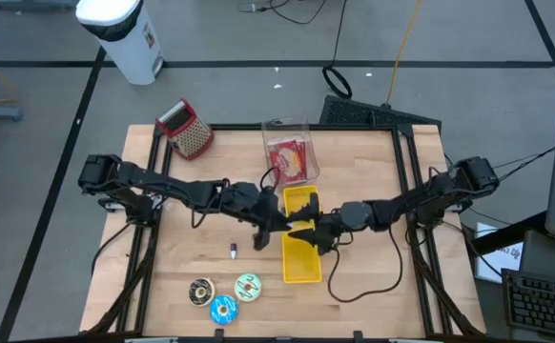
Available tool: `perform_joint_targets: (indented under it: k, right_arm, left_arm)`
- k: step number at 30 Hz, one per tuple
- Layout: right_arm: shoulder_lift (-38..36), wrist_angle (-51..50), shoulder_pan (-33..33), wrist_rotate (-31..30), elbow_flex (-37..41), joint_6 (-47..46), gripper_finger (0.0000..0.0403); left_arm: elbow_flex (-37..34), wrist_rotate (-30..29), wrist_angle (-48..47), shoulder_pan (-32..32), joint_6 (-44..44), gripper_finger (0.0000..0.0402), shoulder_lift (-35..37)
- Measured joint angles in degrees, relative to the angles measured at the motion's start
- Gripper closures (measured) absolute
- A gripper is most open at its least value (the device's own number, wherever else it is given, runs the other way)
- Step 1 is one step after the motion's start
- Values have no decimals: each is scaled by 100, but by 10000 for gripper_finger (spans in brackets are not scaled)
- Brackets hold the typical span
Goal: Pick & Place Food Item
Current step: Put the green food coloring bottle into the top yellow bin
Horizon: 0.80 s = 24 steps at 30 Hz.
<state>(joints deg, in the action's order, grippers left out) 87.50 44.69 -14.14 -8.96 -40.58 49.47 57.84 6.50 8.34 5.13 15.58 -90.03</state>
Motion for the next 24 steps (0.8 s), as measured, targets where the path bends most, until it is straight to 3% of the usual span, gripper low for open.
perform_joint_targets:
  k: [6, 16, 24]
  right_arm:
    - [-11, 115, -136, -129, -2, -54, 213]
    - [-9, 67, -159, 6, -15, -180, 333]
    - [-4, -40, -159, -1, -15, -449, 343]
  left_arm:
    - [-2, -11, 234, 7, 321, 339, -4]
    - [-4, 213, 373, 20, 383, 338, -14]
    - [-4, 196, 335, 20, -58, 330, -12]
